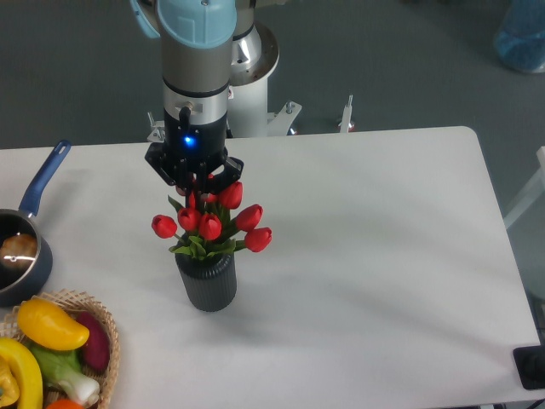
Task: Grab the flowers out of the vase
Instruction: 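Lower the gripper onto the tulip heads and close around the stems, then lift the gripped tulips straight up out of the grey vase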
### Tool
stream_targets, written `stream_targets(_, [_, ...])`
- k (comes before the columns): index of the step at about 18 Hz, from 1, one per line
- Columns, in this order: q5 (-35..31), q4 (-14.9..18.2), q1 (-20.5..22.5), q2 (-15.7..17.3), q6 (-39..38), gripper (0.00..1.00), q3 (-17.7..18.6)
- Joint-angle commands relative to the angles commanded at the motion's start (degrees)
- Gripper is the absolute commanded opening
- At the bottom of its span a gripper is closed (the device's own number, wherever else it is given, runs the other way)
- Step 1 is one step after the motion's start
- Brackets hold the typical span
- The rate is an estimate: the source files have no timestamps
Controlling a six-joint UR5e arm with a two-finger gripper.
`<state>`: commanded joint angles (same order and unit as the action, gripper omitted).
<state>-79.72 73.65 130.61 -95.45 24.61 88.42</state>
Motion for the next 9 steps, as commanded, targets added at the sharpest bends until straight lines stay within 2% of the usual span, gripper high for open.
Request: stream_targets(9, [-0.2,0.6,0.1,2.7,0.3,0.00,-2.2])
